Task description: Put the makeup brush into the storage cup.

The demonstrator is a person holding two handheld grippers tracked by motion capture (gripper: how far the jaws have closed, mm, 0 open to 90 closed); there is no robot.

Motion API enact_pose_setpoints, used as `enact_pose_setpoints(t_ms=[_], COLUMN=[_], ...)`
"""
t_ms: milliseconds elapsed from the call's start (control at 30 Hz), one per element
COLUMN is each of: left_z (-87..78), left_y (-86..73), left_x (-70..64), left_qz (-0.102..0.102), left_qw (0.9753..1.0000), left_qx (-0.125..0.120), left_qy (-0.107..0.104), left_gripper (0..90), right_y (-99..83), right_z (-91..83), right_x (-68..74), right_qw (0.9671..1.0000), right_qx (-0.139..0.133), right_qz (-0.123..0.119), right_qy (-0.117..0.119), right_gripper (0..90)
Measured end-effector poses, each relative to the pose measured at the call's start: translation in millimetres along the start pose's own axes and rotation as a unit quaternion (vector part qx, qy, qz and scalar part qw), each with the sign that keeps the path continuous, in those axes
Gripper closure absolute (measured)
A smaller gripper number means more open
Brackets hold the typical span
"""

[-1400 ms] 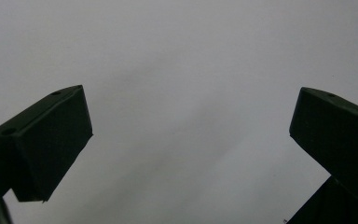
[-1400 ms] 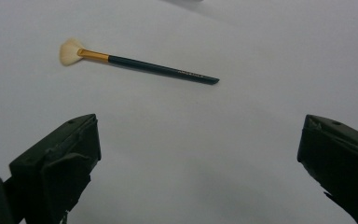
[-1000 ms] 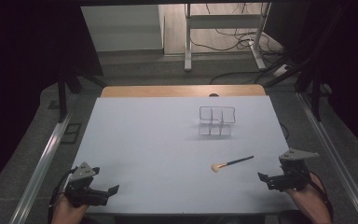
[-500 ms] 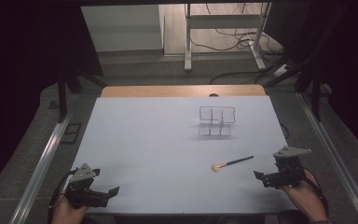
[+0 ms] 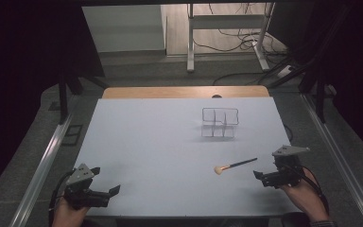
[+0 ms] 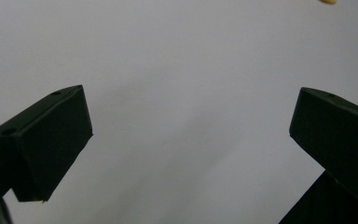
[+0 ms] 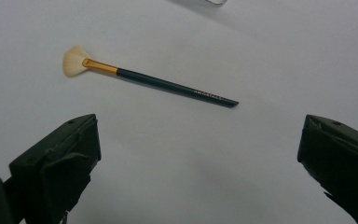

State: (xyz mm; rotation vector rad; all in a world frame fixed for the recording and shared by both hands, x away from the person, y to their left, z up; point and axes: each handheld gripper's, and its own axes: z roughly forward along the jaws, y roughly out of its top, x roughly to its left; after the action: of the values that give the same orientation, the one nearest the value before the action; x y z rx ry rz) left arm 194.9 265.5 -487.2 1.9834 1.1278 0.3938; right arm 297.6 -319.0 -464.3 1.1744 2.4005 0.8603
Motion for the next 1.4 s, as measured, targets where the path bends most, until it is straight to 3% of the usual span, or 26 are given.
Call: enact_pose_setpoints(t_ms=[300,500,700,933,1400], left_z=[-3.8,-0.1,1.2,5.0,5.2], left_y=[4.2,4.8,4.4,6.0,5.7], left_x=[-0.9,-3.3,-3.1,-7.3,-6.6], left_qz=[-0.018,-0.010,-0.014,0.003,-0.001], left_qw=[0.9992,0.9997,0.9998,0.9999,0.9999], left_qx=[-0.029,-0.013,-0.007,0.011,0.012], left_qy=[-0.020,-0.018,-0.016,-0.008,-0.008], left_gripper=[0.0,0.1,1.1,2.1,2.4], right_y=[3.6,4.6,5.6,10.0,22.7], right_z=[3.8,6.8,8.5,13.4,30.5], right_x=[0.7,0.8,1.1,2.5,6.3], right_qw=[1.0000,0.9999,0.9998,0.9993,0.9966], right_qx=[0.004,0.009,0.015,0.025,0.056], right_qz=[-0.005,-0.011,-0.011,-0.021,-0.048], right_qy=[0.001,0.003,0.007,0.015,0.035], right_gripper=[0.0,0.0,0.0,0.0,0.0])
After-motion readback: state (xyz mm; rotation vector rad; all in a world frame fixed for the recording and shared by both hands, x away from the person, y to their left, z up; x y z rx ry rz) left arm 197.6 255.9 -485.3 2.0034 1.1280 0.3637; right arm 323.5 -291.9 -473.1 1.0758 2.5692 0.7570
